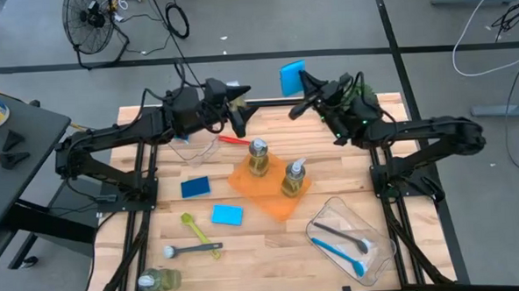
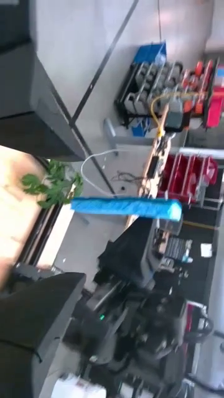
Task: Pick & Place Kitchen Sink Supplies
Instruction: Put the blue sponge into the top transparent bin
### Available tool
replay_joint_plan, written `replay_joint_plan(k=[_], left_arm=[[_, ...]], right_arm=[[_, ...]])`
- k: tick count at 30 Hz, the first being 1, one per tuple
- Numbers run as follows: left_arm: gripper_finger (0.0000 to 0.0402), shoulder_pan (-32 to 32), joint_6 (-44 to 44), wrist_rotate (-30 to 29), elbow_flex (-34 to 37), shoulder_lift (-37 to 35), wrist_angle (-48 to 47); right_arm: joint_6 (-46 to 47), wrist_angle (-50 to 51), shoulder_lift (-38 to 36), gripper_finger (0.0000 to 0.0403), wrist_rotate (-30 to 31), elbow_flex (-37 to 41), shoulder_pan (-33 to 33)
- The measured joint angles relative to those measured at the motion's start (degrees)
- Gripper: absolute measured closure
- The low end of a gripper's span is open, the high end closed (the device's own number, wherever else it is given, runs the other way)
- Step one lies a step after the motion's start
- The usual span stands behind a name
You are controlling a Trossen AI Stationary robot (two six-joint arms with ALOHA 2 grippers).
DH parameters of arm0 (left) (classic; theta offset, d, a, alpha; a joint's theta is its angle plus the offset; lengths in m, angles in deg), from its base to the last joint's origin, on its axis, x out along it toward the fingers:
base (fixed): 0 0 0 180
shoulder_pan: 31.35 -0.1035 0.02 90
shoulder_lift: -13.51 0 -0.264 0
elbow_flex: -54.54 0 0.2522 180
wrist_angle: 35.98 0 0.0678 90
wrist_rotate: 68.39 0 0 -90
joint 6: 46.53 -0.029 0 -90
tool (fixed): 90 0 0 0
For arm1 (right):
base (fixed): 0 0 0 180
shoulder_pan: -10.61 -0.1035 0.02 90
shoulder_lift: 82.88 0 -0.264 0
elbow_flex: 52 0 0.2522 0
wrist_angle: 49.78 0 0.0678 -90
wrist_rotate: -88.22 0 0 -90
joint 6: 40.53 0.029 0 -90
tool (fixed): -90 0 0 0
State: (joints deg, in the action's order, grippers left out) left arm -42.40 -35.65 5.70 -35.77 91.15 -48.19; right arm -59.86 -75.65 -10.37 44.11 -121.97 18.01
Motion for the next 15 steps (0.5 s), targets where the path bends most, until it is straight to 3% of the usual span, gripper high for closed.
replay_joint_plan(k=[15], left_arm=[[0.0097, 0.0, -2.6, -0.4, 0.0, 4.5, 5.9]], right_arm=[[8.3, -3.7, 3.1, 0.0403, -4.5, 0.0, 0.0]])
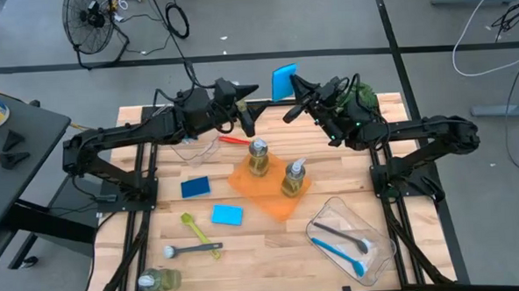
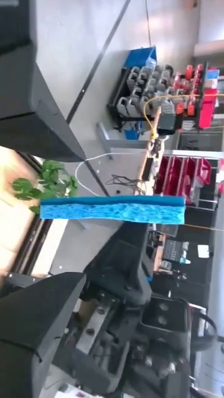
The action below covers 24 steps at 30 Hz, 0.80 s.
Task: Pick & Place Kitchen Sink Supplies
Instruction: Put the blue sponge into the top transparent bin
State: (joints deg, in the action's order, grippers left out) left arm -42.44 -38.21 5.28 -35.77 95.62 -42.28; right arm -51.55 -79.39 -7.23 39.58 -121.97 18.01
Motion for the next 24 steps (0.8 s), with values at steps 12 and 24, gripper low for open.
replay_joint_plan(k=[12, 24], left_arm=[[0.0097, 0.0, 0.0, -0.4, 0.0, 5.5, 6.3], [0.0123, 0.0, -0.2, -0.2, 0.0, 6.9, 8.3]], right_arm=[[0.0, 0.8, 0.0, 0.0403, -0.3, 0.0, -0.9], [0.0, 2.3, -0.1, 0.0403, 0.2, 0.0, -1.3]])
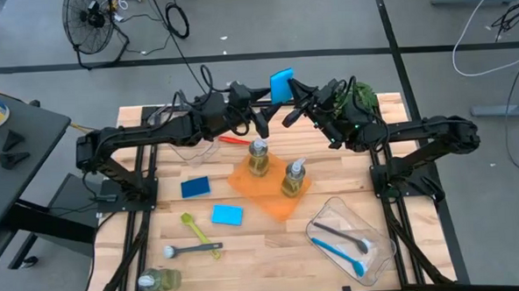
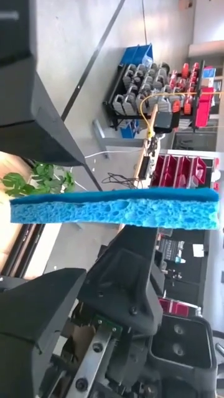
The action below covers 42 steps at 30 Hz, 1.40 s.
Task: Pick & Place Kitchen Sink Supplies
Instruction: Put the blue sponge into the top transparent bin
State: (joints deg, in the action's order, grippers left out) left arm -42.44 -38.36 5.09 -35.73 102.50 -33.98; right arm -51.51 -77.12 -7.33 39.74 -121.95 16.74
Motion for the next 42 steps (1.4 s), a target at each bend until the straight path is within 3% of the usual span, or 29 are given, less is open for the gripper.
replay_joint_plan(k=[14, 23, 36, 42], left_arm=[[0.0292, 0.0, 0.1, 0.2, 0.0, 0.0, 0.3], [0.0372, 0.0, 0.1, 0.2, 0.0, 0.0, 0.2], [0.0383, 0.0, 0.1, 0.2, 0.0, -0.1, -0.6], [0.0387, 0.0, -1.1, 0.1, 0.0, -0.1, -0.7]], right_arm=[[1.1, 0.4, 0.0, 0.0403, -4.6, 0.0, 0.0], [1.5, 0.8, 0.0, 0.0403, -4.9, 0.0, 0.0], [1.5, 1.4, 0.0, 0.0367, -4.9, 0.0, 0.0], [1.5, 1.3, 0.0, 0.0319, -4.9, 0.0, 0.0]])
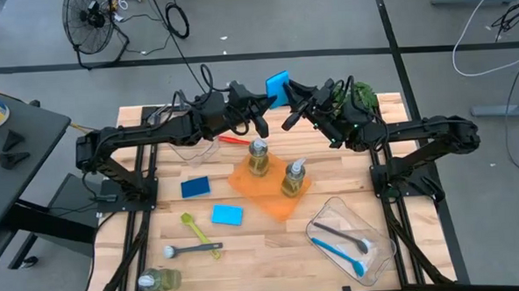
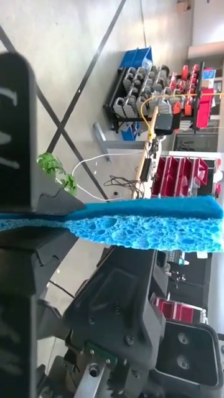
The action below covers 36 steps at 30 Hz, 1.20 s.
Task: Pick & Place Kitchen Sink Supplies
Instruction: Put the blue sponge into the top transparent bin
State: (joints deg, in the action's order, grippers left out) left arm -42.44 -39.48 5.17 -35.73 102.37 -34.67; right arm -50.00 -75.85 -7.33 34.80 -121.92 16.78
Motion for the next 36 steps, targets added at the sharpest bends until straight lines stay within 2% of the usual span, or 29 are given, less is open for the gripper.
replay_joint_plan(k=[9, 13, 17, 29, 36], left_arm=[[0.0390, 0.0, -4.5, -2.1, 0.0, -1.6, -0.8], [0.0388, -0.1, -6.5, -5.4, 0.0, -3.6, -3.0], [0.0383, -0.1, -6.9, -9.3, 0.0, -5.7, -9.1], [0.0388, -0.4, -9.0, -21.3, 0.0, -15.2, -28.7], [0.0390, -2.2, -2.9, -24.3, 0.0, -20.4, -45.1]], right_arm=[[-2.5, -1.3, -0.2, 0.0228, -0.1, 0.0, 0.0], [-6.7, -2.5, -0.6, 0.0194, 0.4, 0.1, 0.0], [-8.4, -3.5, -0.9, 0.0174, 0.4, 0.1, 0.0], [-4.4, 2.0, -0.9, 0.0175, 0.1, 0.1, -0.1], [-2.4, 5.4, -0.9, 0.0185, -0.1, 0.1, -0.1]])
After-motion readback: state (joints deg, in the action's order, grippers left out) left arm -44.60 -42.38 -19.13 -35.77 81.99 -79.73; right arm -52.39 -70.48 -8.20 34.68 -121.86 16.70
